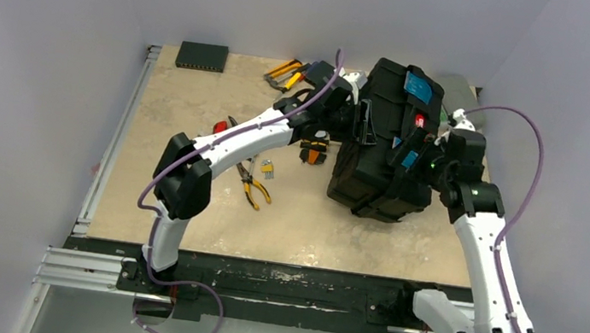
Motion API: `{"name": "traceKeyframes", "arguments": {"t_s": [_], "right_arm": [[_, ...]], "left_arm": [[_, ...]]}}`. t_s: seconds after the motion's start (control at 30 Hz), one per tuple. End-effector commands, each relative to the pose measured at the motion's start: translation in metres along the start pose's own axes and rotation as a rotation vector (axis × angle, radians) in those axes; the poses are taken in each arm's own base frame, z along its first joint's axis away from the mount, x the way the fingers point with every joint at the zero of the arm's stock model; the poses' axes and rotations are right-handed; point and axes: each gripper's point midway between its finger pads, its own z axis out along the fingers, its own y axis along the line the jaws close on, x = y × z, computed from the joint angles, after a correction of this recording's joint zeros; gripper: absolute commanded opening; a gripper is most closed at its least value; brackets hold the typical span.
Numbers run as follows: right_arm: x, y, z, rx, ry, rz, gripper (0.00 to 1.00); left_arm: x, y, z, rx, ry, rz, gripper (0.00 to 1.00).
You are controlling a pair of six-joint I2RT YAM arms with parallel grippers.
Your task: Pack the tool kit
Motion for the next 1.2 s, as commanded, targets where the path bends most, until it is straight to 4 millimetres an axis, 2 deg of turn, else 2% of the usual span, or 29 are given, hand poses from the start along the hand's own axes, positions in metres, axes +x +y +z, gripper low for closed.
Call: {"name": "traceKeyframes", "arguments": {"t_s": [0.0,0.13,0.23,0.43,0.6,0.67,0.73,0.87,1.07,1.17], "right_arm": [[0.014,0.004,0.002,0.109,0.059,-0.104,0.97],[0.006,0.009,0.002,0.164,0.046,-0.149,0.98],[0.003,-0.012,0.004,0.321,0.042,-0.192,0.99],[0.007,-0.04,0.012,0.486,0.054,-0.214,0.99],[0.021,-0.043,0.027,0.492,0.107,-0.197,0.98],[0.031,-0.048,0.03,0.517,0.147,-0.19,0.92],[0.038,-0.058,0.031,0.553,0.158,-0.188,0.82],[0.053,-0.064,0.034,0.531,0.172,-0.167,0.53],[0.064,-0.041,0.042,0.266,0.168,-0.016,0.41],[0.063,-0.039,0.041,0.173,0.151,0.072,0.36]], "left_arm": [[0.106,0.111,0.013,-0.349,0.333,0.052,0.56],[0.107,0.11,0.014,-0.343,0.337,0.053,0.56],[0.106,0.11,0.014,-0.341,0.334,0.053,0.56],[0.108,0.113,0.016,-0.345,0.34,0.052,0.56],[0.11,0.116,0.016,-0.356,0.344,0.055,0.56],[0.11,0.117,0.016,-0.359,0.344,0.055,0.56],[0.11,0.118,0.015,-0.366,0.345,0.056,0.55],[0.112,0.121,0.016,-0.377,0.351,0.061,0.55],[0.117,0.126,0.02,-0.387,0.368,0.058,0.54],[0.118,0.129,0.02,-0.395,0.373,0.062,0.54]]}}
